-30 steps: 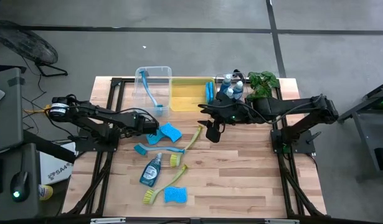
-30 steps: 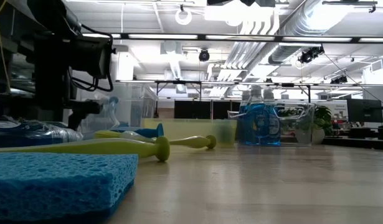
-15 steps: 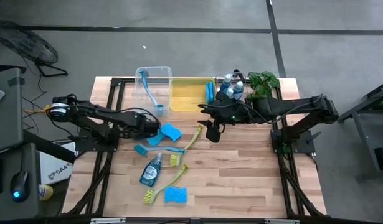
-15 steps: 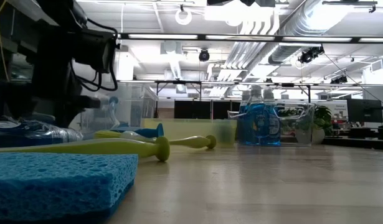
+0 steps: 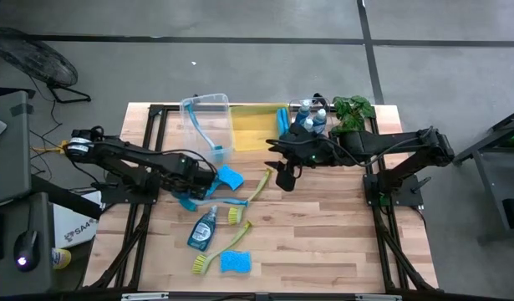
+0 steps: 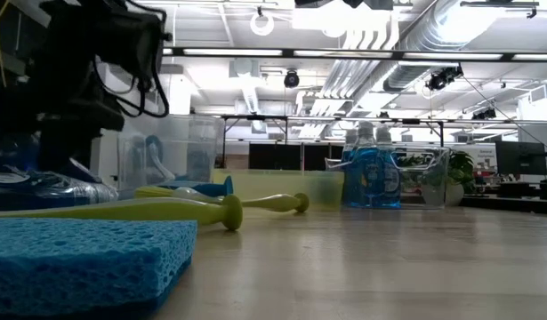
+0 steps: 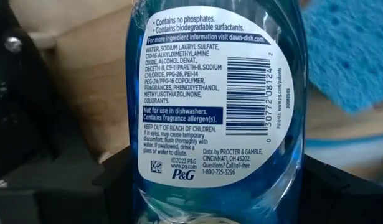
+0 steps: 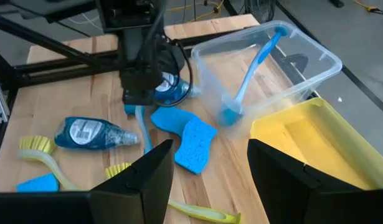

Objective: Pick & Place Kitchen Sink Supplies
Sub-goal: Put the blue dishwasher liquid into the transparent bin

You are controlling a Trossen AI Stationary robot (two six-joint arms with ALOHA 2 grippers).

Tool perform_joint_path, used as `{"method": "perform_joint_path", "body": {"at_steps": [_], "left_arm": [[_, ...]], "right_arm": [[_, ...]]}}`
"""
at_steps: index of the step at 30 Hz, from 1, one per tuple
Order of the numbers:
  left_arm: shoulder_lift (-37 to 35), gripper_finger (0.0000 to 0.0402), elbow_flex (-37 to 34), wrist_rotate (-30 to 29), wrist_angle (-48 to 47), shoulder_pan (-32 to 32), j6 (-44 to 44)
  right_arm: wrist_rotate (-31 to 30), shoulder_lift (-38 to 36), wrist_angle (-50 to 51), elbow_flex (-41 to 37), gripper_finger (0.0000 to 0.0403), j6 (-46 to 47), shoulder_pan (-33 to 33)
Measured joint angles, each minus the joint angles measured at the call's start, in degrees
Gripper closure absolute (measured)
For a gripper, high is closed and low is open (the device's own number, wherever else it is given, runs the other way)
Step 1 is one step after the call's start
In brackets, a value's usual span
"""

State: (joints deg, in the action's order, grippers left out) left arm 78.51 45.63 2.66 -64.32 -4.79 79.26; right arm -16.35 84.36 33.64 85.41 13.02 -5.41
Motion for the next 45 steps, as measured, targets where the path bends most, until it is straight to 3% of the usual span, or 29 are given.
{"method": "perform_joint_path", "body": {"at_steps": [13,22,28,38,45], "left_arm": [[-3.7,0.0119,1.4,-1.3,-10.5,-2.5,5.2],[-10.5,0.0119,3.3,7.4,-10.2,-2.5,-6.5],[-15.4,0.0119,7.5,9.4,-10.2,-2.5,-12.1],[-20.7,0.0119,11.0,20.7,-1.9,-2.5,-23.6],[-21.4,0.0119,11.0,18.7,13.7,-2.4,-31.6]], "right_arm": [[-2.0,0.0,-1.8,0.0,0.0206,0.4,0.2],[-2.8,0.0,-1.8,0.0,0.0205,0.4,0.2],[-3.3,0.0,-1.8,0.0,0.0206,0.5,0.2],[-6.1,0.0,-1.7,0.0,0.0206,2.9,0.3],[-4.4,0.0,-1.7,0.0,0.0206,7.0,0.9]]}}
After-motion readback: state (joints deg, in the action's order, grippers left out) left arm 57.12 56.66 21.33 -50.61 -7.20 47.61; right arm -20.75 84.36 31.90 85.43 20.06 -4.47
